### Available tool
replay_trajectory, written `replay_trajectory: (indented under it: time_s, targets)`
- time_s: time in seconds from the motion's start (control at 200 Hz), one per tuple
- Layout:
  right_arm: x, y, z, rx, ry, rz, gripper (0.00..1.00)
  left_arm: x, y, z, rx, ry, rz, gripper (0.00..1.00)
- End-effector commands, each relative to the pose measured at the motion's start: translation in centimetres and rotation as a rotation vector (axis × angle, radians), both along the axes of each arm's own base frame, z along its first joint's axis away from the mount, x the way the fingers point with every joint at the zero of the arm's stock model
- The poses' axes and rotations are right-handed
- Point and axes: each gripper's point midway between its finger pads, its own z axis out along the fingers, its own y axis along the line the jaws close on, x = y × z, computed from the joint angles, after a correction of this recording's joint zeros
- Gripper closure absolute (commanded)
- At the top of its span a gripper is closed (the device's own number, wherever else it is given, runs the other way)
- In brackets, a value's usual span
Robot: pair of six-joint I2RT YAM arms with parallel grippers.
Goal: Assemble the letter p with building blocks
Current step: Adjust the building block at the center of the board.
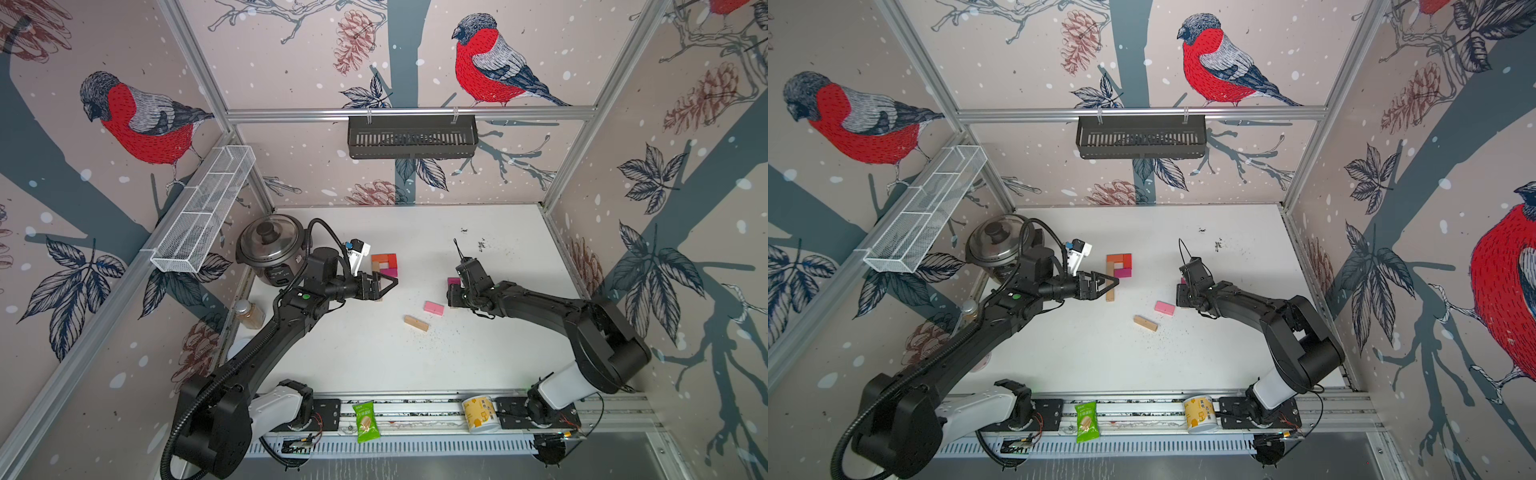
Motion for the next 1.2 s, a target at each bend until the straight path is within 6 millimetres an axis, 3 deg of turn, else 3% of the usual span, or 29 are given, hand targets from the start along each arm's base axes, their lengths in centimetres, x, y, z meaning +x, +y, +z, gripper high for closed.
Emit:
replay_trajectory:
  time_s: [0.0, 1.196]
  targets:
    - [0.6, 0.2, 0.1, -0.011, -0.019, -0.002, 0.37, 0.1, -0.1, 0.5, -0.016, -0.015, -0.003, 0.03]
    - [1.4, -0.1, -2.7, -0.059, 0.023, -0.031, 0.53, 0.2, 0.0, 0.3, -0.014, -0.009, 0.006, 0.03]
